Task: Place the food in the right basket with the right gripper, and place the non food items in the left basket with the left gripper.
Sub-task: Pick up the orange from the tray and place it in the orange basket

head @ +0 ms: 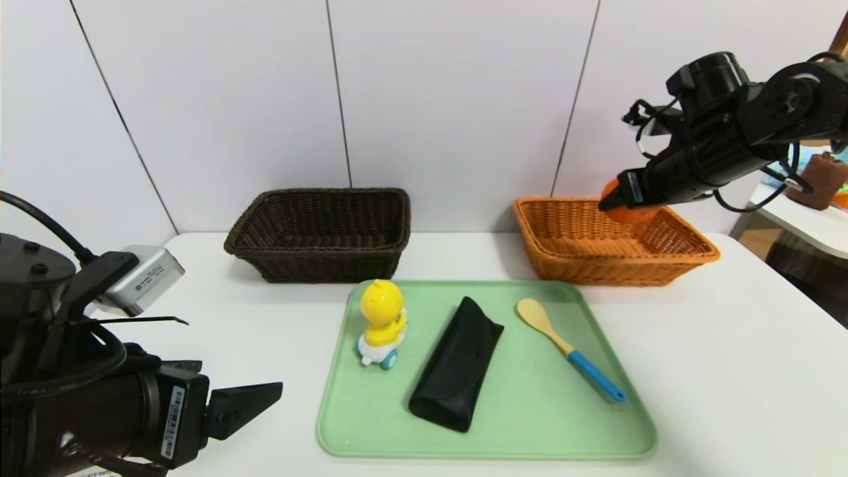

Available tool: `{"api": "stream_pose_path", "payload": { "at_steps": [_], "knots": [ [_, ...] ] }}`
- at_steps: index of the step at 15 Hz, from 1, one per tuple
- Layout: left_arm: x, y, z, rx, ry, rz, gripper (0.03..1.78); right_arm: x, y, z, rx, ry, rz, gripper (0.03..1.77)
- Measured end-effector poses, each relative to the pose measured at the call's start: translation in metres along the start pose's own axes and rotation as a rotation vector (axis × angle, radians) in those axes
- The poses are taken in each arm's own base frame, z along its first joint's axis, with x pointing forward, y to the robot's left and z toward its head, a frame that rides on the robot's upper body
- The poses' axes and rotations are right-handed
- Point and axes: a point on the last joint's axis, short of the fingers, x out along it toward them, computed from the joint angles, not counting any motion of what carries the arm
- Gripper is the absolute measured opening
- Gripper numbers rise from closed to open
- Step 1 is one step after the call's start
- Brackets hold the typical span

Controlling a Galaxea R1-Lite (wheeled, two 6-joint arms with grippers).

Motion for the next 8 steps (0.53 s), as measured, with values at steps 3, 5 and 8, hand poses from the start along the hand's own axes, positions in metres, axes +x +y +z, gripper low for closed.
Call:
{"api": "stream_pose_path", "payload": {
  "at_steps": [3, 5, 8],
  "knots": [
    [0.0, 0.0, 0.0, 0.0, 0.0, 0.001, 1.69, 0.025, -0.003, -0.002, 0.004, 0.016, -0.009, 1.16],
    [0.0, 0.001, -0.001, 0.0, 0.001, 0.002, 1.69, 0.037, -0.004, -0.006, 0.005, 0.041, -0.014, 1.16],
    [0.0, 0.001, -0.001, 0.0, 0.001, 0.002, 1.69, 0.051, -0.004, -0.01, -0.004, 0.068, -0.015, 1.16]
  ]
}}
